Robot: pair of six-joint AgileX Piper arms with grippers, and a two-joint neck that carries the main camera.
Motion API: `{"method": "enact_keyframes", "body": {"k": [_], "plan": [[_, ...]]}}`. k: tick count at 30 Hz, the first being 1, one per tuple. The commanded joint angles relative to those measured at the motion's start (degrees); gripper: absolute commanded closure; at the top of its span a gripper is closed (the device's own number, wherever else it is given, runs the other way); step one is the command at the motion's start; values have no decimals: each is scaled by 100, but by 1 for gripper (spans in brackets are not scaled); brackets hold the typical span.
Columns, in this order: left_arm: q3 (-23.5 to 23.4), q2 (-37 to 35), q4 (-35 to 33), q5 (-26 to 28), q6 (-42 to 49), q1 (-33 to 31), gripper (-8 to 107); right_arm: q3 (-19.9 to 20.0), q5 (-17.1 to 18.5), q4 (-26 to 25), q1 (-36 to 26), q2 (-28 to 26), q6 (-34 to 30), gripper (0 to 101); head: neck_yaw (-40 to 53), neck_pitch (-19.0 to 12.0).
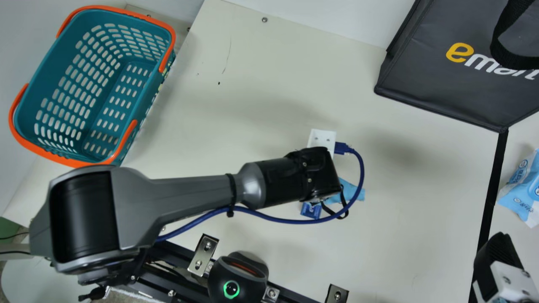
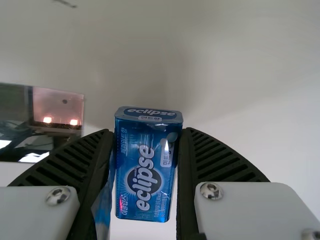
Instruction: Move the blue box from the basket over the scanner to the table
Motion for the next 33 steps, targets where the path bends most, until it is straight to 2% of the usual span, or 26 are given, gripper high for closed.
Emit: {"method": "enact_keyframes", "body": {"k": [1, 7, 17, 27, 33], "plan": [[-221, 117, 21, 23, -74, -21, 107, 0, 0, 0, 0, 0, 0, 6, 14, -175], [-602, 430, 174, 85, -259, -83, 107, 0, 0, 0, 0, 0, 0, 6, 14, -175], [-815, 666, 294, 113, -388, -118, 73, 0, 0, 0, 0, 0, 0, 6, 14, -175], [-737, 678, 322, 36, -412, -114, 40, 0, 0, 0, 0, 0, 0, 6, 14, -175], [-536, 389, 86, -251, -262, -40, 20, 0, -5, 0, 0, 0, 0, 6, 14, -175]]}}
